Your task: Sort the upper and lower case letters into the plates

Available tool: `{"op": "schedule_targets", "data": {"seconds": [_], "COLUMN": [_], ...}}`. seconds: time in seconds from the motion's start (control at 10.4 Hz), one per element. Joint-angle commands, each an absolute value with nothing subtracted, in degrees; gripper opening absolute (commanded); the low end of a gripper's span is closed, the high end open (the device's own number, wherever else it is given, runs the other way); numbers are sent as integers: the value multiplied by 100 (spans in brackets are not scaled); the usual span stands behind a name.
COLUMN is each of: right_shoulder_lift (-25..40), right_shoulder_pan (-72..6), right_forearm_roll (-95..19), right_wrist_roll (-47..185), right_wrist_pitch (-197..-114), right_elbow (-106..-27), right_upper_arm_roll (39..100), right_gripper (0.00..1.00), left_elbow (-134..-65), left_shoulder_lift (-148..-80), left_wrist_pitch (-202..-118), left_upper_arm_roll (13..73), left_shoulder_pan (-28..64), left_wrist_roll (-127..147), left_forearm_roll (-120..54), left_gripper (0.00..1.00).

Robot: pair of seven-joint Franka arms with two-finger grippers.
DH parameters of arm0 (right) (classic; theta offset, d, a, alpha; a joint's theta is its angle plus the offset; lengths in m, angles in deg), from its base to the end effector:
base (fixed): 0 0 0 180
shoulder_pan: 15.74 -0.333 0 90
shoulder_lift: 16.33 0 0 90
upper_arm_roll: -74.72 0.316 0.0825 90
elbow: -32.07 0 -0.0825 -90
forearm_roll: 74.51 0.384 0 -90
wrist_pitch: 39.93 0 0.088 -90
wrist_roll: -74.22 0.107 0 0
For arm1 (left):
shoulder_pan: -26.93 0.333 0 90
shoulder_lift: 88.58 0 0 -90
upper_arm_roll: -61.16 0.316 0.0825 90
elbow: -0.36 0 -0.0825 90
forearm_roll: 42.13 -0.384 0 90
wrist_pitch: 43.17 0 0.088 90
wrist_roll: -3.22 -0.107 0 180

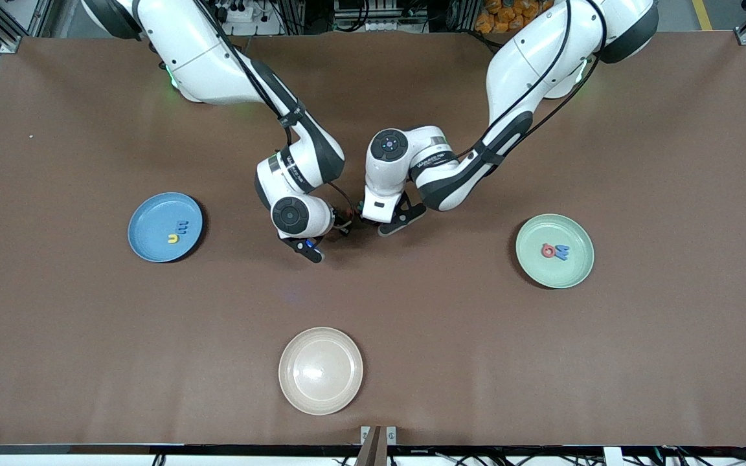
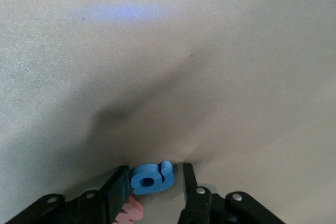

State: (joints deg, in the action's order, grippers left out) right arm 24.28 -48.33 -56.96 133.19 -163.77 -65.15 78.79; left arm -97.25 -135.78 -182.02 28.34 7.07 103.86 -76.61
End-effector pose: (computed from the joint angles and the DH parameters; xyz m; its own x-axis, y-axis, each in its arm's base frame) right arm 0.5152 0.3942 0.1677 0.7612 -0.5471 -0.3481 -0.5500 -0.8291 0.1004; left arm 0.4415 -0.5094 0.1764 0.8531 0.5218 -0.0068 0.5207 -0.8504 0.0755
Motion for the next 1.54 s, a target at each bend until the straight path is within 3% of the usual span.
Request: {"op": "schedule_targets", "data": {"seconds": [0.0,0.1,0.19,0.48,1.15,1.44], "right_shoulder_lift": [2454,2454,2454,2402,2182,2059], "right_shoulder_pan": [-4887,-4861,-4843,-4599,-2816,-2358], "right_forearm_roll": [-5843,-5878,-5904,-5905,-5878,-6289], "right_wrist_roll": [13319,13293,13284,12987,10793,9955], "right_wrist_pitch": [-16368,-16360,-16351,-16054,-13770,-13399], "right_elbow": [-6549,-6540,-6540,-6444,-5723,-5784], "right_upper_arm_roll": [7823,7823,7823,7832,7841,7823], "right_gripper": [32,18,13,12,12,13], "left_elbow": [-9702,-9702,-9702,-9702,-9719,-9719], "left_shoulder_lift": [-13622,-13613,-13613,-13613,-13613,-13630], "left_wrist_pitch": [-18230,-18230,-18230,-18230,-18230,-18230], "left_upper_arm_roll": [2811,2820,2811,2741,2723,2723], "left_shoulder_pan": [698,698,689,707,698,698], "left_wrist_roll": [10333,10333,10333,10333,10324,10324], "left_forearm_roll": [-7535,-7535,-7526,-7509,-7456,-7456], "left_gripper": [23,22,19,20,19,19]}}
